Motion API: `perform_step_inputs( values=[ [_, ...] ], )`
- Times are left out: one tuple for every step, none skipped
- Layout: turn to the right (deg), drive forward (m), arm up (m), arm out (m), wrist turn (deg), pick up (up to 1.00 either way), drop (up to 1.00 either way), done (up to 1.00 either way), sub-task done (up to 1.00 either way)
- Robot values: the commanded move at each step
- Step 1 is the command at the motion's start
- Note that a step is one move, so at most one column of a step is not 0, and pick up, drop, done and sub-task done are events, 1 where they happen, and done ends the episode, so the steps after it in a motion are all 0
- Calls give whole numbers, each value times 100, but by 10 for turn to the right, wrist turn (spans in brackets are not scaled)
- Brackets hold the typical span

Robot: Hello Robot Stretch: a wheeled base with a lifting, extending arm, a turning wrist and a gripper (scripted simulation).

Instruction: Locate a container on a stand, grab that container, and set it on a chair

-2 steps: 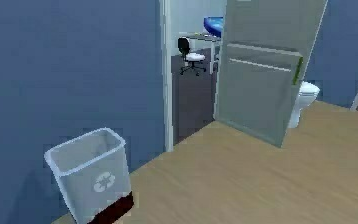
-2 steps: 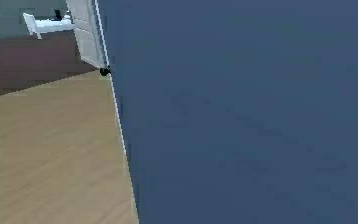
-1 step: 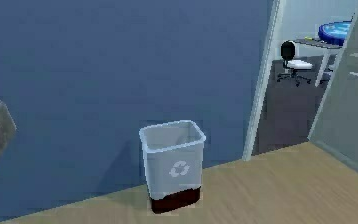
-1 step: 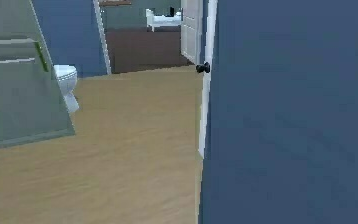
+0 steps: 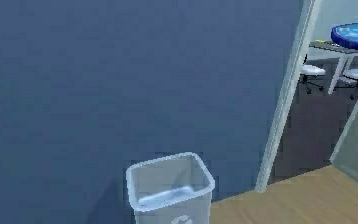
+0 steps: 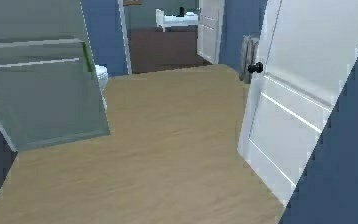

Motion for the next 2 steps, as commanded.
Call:
perform_step_inputs(
  values=[
    [450, 0, 0, 0, 0, 0, 0, 0, 0],
    [330, 0, 0, 0, 0, 0, 0, 0, 0]
  ],
)
